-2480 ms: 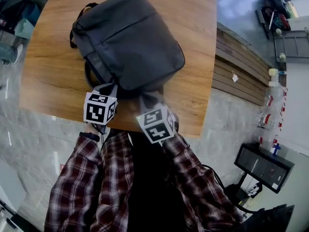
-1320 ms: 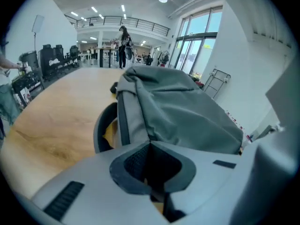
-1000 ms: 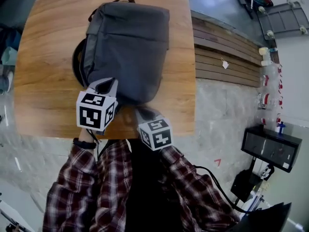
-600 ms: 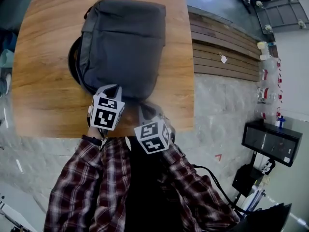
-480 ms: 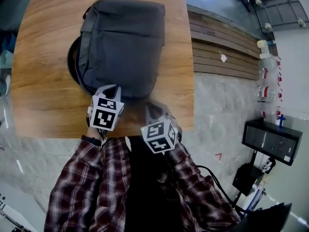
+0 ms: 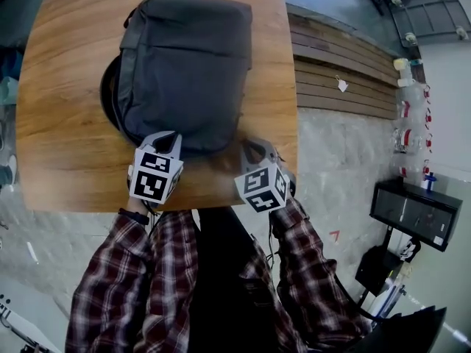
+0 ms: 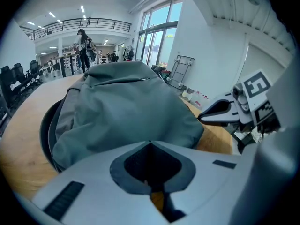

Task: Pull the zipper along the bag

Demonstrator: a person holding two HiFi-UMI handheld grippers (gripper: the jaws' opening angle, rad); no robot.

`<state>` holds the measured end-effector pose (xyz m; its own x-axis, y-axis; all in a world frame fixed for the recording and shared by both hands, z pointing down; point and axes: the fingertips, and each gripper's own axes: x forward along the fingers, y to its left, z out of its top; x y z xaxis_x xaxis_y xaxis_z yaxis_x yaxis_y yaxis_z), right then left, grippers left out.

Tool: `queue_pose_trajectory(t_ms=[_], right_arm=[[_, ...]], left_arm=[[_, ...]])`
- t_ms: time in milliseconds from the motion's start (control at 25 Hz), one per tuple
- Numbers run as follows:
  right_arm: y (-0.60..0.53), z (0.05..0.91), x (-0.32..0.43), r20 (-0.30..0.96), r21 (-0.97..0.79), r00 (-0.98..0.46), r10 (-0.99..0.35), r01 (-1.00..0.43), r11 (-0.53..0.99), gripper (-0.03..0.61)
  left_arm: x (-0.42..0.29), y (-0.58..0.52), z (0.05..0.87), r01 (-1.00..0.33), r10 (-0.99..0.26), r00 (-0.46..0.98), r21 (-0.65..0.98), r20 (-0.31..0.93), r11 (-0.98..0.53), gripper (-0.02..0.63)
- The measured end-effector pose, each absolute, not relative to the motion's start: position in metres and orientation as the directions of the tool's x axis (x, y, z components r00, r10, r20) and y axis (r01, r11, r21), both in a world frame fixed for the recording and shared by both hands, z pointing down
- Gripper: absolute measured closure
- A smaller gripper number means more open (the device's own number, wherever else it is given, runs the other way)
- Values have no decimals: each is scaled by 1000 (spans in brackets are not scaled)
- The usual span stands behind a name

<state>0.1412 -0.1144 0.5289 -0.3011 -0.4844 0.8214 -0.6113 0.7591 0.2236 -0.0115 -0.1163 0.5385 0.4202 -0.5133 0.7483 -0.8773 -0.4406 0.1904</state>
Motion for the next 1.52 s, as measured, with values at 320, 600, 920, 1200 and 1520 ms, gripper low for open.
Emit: queue_pose_trajectory(t_ms=[320, 600, 920, 1200, 1520], right_arm=[[-174, 523, 171, 779, 238, -239, -580, -744, 625, 572], [-194, 512, 175, 781, 129, -307, -544, -773, 621, 572], [-186, 454, 141, 648, 16, -404, -646, -841, 541, 572], [-182, 304, 80, 356, -56, -541, -762, -826, 561, 572], [-156, 184, 40, 109, 4, -610, -785, -789, 614, 572]], left_arm=[[-13, -106, 540, -876, -519, 422, 185, 744, -446, 606], [-17, -105, 538, -879, -517, 424, 202, 743, -431, 606], [-34, -147, 425, -924, -779, 373, 276, 505, -263, 606], [-28, -169, 276, -926, -908, 347, 240, 233, -293, 606], [-24, -150, 173, -936, -939, 340, 107, 45, -334, 606]])
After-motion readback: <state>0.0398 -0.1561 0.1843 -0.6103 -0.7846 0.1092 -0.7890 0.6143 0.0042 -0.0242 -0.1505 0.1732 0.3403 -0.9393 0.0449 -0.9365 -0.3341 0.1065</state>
